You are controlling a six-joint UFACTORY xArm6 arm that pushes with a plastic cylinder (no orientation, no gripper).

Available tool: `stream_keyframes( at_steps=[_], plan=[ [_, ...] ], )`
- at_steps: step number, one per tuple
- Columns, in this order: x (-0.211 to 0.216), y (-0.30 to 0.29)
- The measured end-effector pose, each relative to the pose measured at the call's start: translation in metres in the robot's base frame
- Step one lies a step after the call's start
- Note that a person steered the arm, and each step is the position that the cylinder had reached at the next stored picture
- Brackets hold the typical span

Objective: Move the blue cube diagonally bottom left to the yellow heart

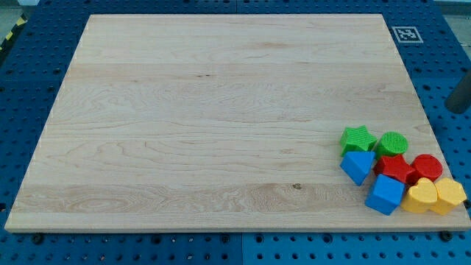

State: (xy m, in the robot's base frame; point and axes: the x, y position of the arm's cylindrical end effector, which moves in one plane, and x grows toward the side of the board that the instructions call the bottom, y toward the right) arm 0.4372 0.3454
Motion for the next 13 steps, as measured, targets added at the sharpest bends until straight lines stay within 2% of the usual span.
stream_keyframes(
  at_steps=[1, 2, 3, 4, 5, 6, 7, 8, 9, 11, 12, 13],
  plan=[
    [0.029, 0.000],
    [0.121, 0.000],
    [0.178, -0.004],
    [0.178, -0.022],
    [0.180, -0.071],
    [0.171, -0.119],
    [0.141, -0.173],
    [0.131, -0.187],
    [0.148, -0.185],
    [0.134, -0.205],
    [0.141, -0.205],
    [0.166, -0.195]
  ],
)
